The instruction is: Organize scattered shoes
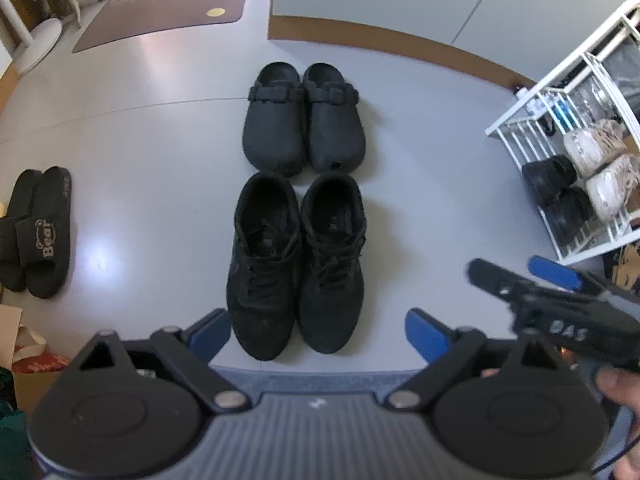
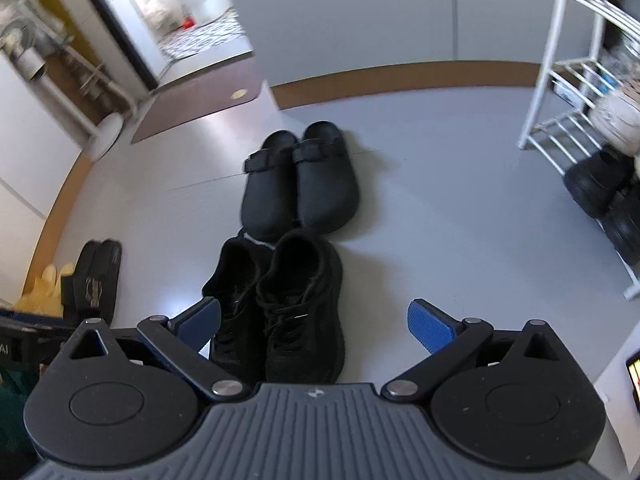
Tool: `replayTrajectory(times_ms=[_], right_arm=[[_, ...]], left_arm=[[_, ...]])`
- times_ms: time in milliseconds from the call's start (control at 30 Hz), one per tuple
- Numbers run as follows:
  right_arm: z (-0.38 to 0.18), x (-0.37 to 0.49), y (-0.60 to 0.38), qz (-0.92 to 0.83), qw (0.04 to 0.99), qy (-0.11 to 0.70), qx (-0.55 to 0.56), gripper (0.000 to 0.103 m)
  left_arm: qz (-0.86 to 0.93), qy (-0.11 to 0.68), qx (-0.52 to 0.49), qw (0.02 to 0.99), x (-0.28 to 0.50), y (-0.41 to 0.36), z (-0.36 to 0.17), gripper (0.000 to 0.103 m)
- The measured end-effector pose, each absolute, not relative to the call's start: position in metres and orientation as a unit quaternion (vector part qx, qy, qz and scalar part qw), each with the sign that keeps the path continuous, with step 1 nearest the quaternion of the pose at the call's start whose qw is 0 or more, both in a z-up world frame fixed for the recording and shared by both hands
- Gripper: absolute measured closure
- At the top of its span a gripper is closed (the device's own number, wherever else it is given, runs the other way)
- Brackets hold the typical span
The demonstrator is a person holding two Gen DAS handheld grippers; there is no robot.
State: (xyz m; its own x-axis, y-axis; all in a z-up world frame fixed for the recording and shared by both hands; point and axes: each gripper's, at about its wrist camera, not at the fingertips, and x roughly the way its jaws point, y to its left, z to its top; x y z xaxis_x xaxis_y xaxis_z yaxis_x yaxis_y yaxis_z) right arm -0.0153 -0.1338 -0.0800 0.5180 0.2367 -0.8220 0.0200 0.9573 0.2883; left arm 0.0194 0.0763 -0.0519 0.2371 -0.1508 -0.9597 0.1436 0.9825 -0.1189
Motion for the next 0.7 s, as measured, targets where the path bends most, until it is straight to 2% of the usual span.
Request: replayTrajectory(times_ms=[467,533,600,667,700], right_arm=[[-0.1,-0.008,-0.125,0.091,0.844,0.501,0.171,0.001],[-0.108,-0.007,-0.125,0.093,0.841,0.504,0.175,0.001],[-0.117,-0.007,-0.123,0.1,0.841,0.5,0.18,0.004],[-0.124,-0.006,-0.12,0.11,0.84,0.499,0.184,0.013],[-0.13,-0.005,-0.115,0.115,0.839,0.499,0.186,0.015]], left_arm=[[-0.08,0.614,-0.012,0.785,0.032,0.089,-0.053,0.007],[-0.074,0.614,-0.016,0.785,0.037,0.095,-0.052,0.012],[-0.068,0.612,-0.012,0.788,0.042,0.101,-0.05,0.016],[-0.061,0.611,-0.014,0.789,0.047,0.108,-0.048,0.017],[-0.057,0.611,-0.02,0.789,0.049,0.113,-0.048,0.019]])
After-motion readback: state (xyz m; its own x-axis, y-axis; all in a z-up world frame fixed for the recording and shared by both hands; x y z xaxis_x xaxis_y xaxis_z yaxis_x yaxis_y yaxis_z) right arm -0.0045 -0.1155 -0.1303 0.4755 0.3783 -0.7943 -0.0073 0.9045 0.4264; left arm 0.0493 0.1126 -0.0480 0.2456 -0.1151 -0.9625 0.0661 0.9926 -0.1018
